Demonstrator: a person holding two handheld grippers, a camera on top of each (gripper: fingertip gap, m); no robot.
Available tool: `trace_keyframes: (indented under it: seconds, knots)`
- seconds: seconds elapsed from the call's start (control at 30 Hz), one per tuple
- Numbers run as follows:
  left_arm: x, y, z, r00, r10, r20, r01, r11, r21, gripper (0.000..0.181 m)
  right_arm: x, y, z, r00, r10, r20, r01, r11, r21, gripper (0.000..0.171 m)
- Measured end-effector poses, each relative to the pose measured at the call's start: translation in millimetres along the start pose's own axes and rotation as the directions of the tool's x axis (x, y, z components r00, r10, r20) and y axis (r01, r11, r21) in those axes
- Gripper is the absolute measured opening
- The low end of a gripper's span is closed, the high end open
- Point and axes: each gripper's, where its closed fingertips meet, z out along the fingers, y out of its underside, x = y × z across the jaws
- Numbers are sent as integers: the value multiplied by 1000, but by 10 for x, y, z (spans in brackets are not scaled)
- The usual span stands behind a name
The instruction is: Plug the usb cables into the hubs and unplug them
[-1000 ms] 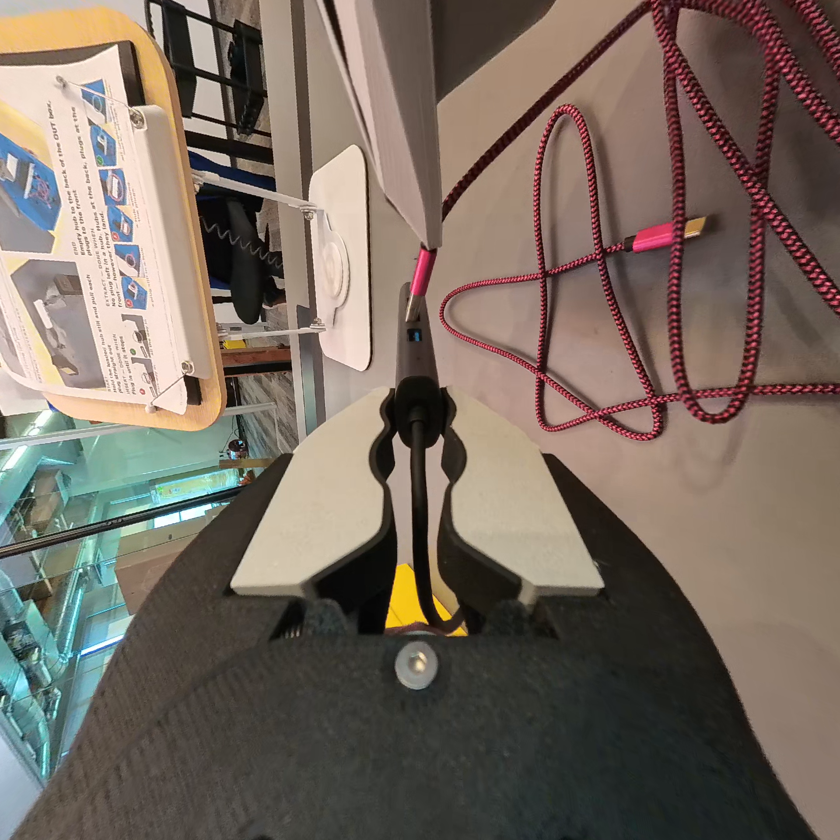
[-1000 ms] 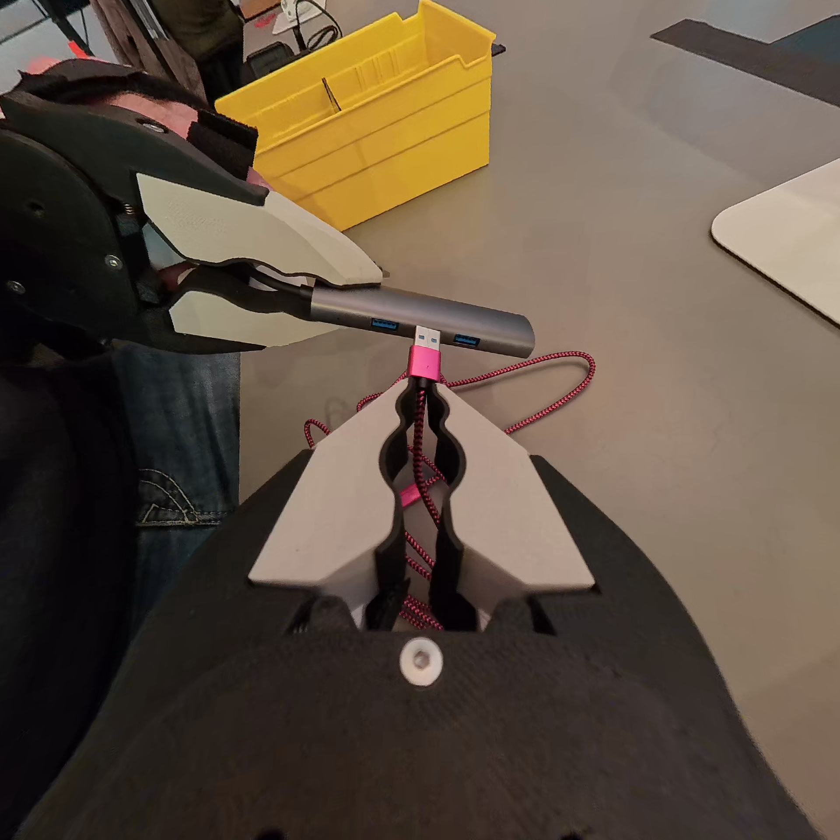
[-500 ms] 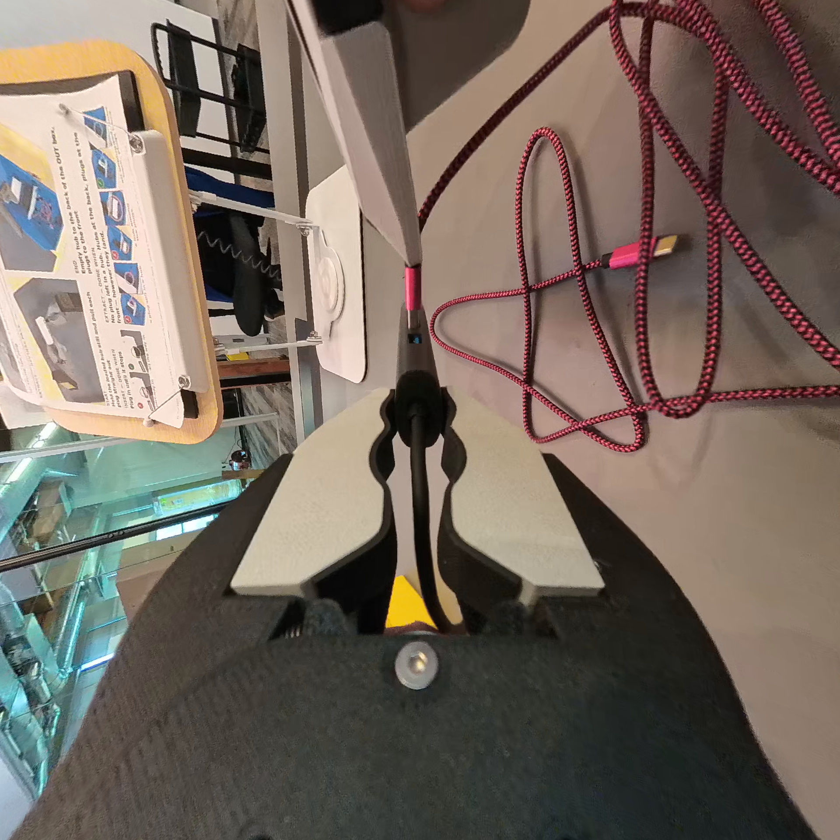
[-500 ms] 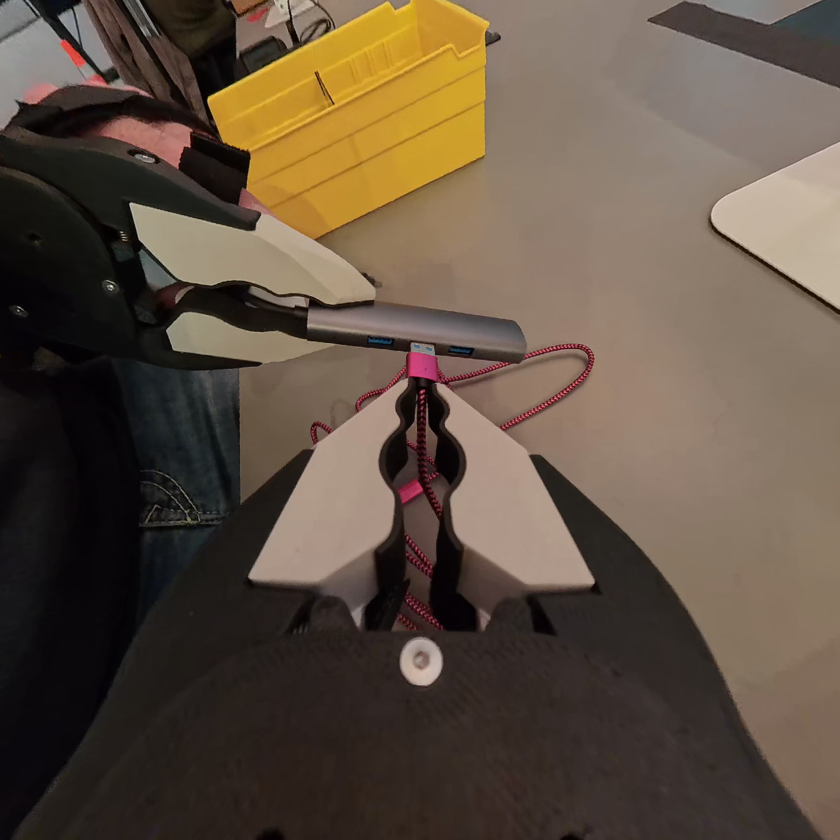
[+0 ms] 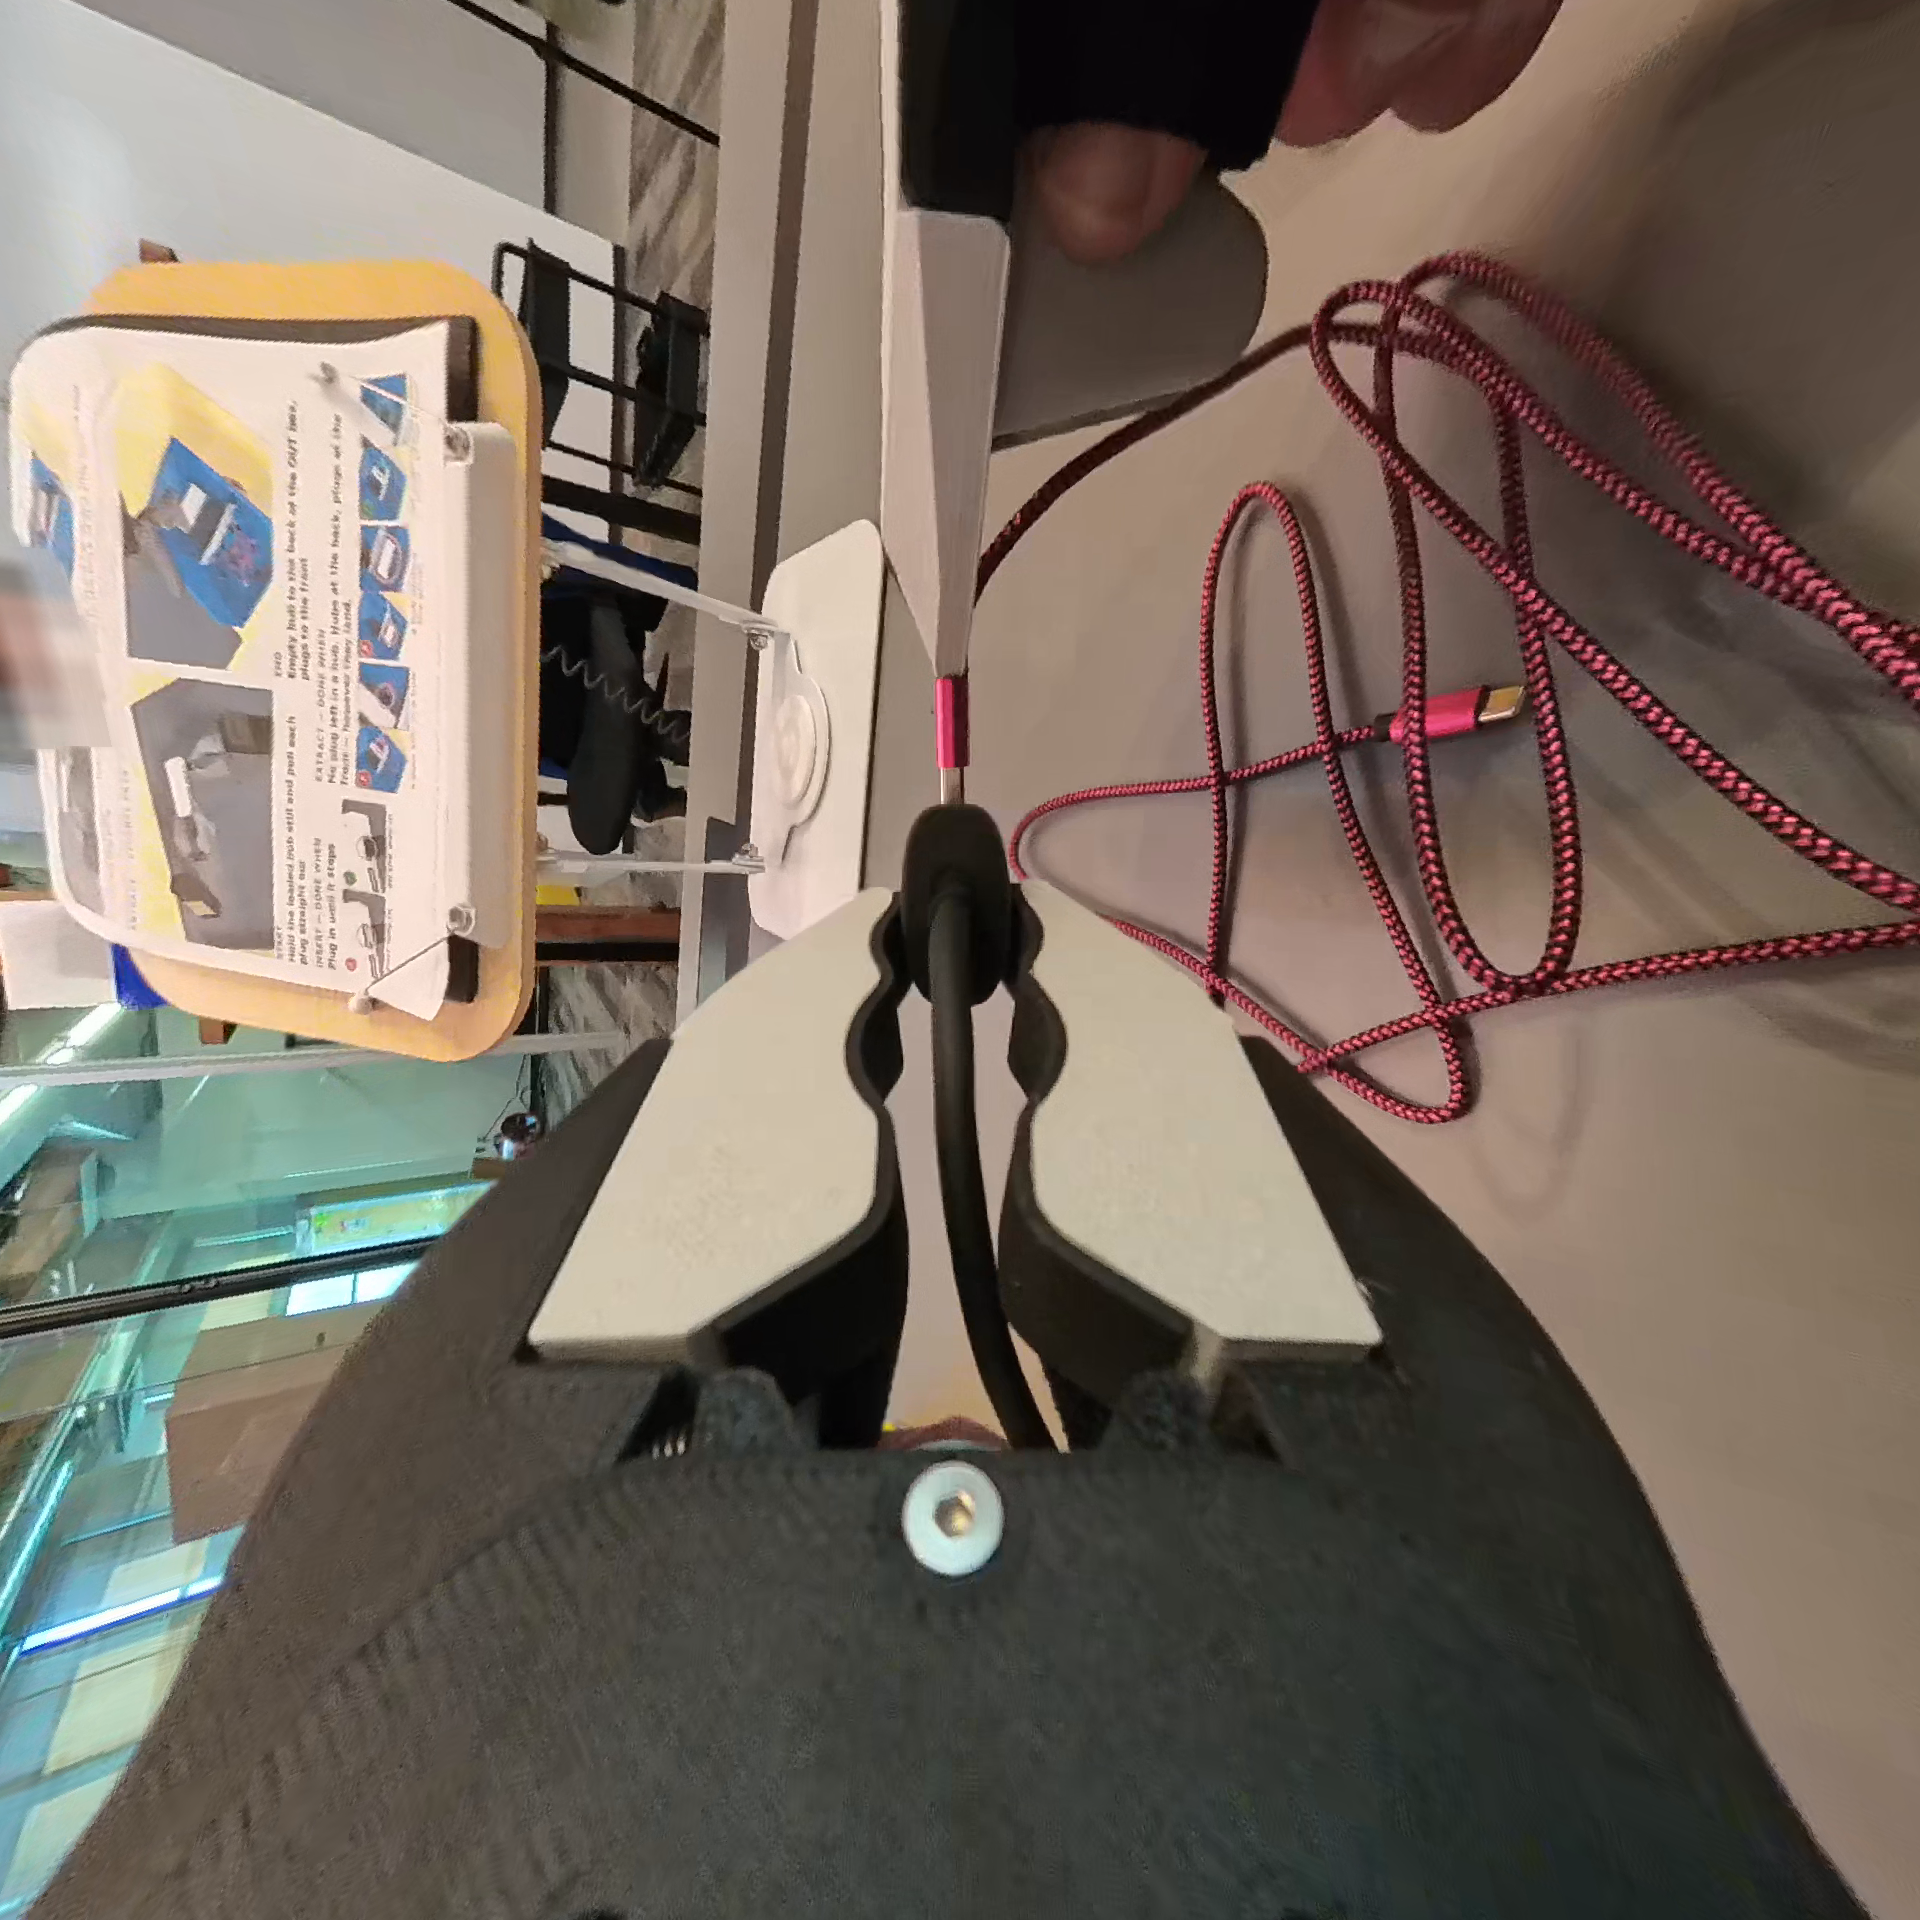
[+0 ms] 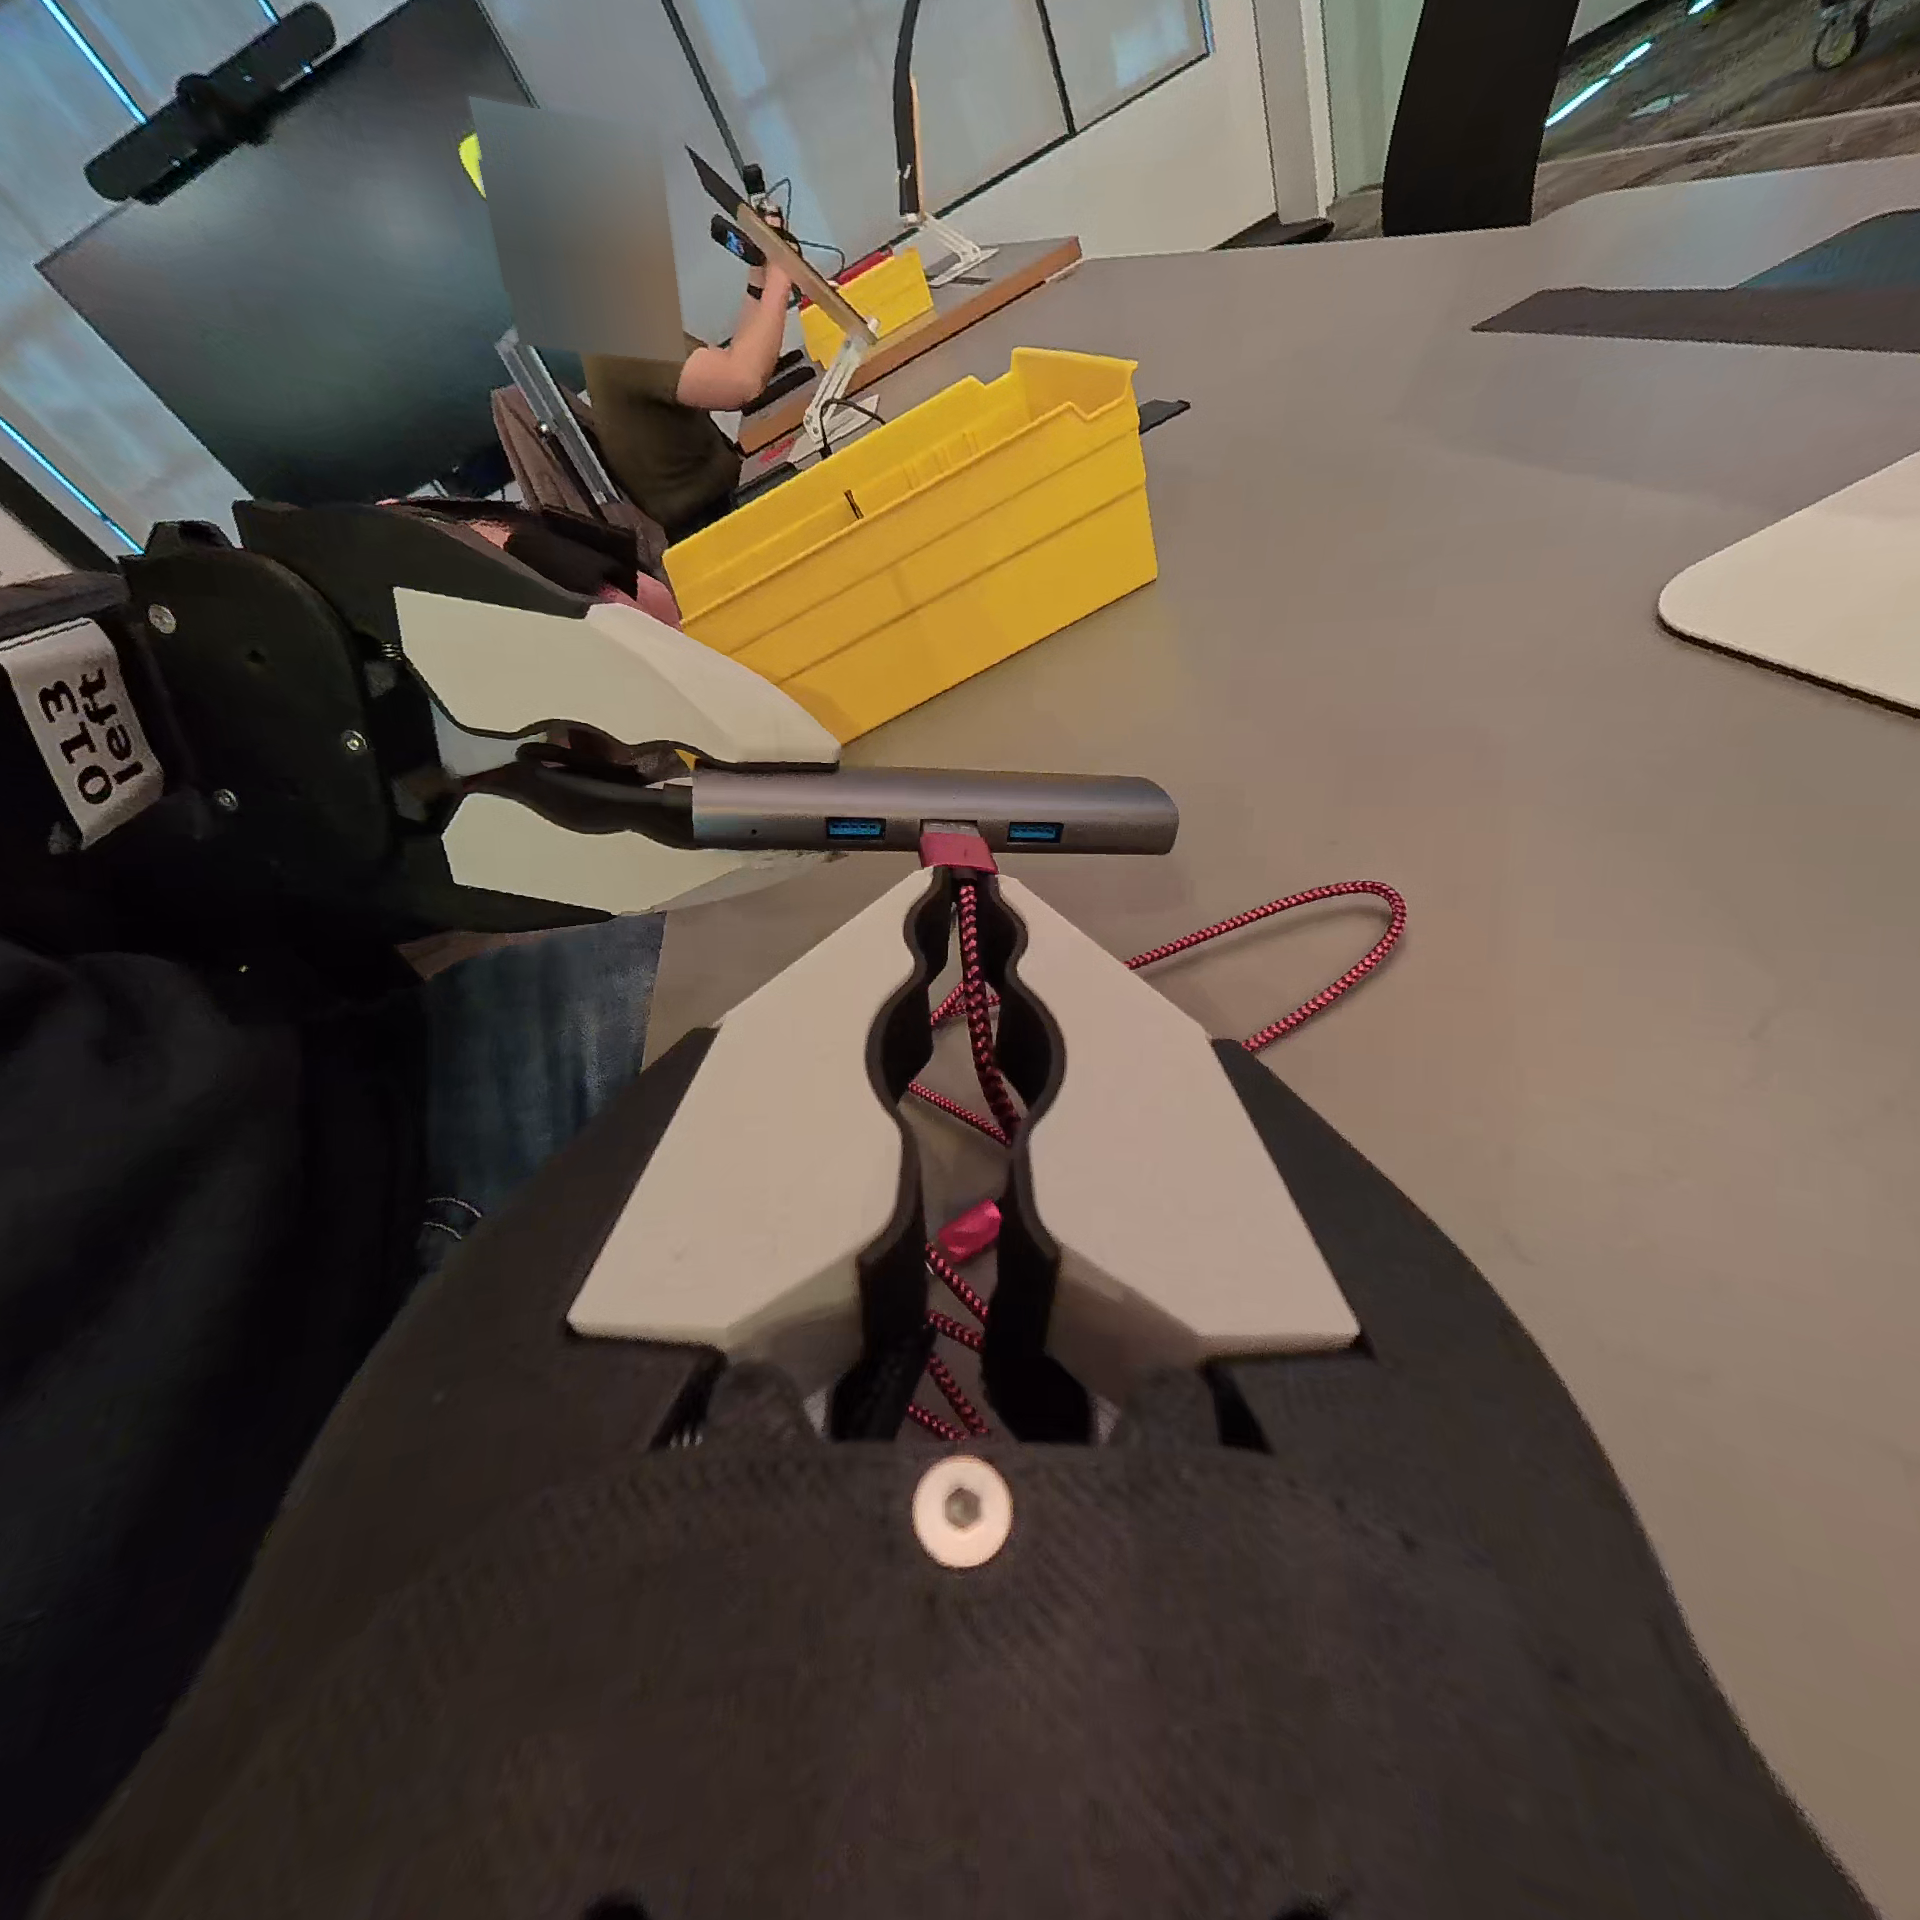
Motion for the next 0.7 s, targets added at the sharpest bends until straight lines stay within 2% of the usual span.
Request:
trace_keyframes:
  seconds: [0.17, 0.53, 0.7]
  knots:
    - [-63, -57, -52, 1000, -26, 16, 25, 998, 59, 15, -39, -64, -16, 999, -19, 47, 16, 998, 63, 3]
    - [-122, -162, -119, 997, -78, 22, 73, 983, 170, 15, -83, -151, -35, 983, 43, 176, -79, 976, 205, 3]
    - [-134, -136, -97, 993, -117, 7, 113, 975, 191, 15, -84, -159, -43, 984, 34, 174, -71, 975, 211, 3]
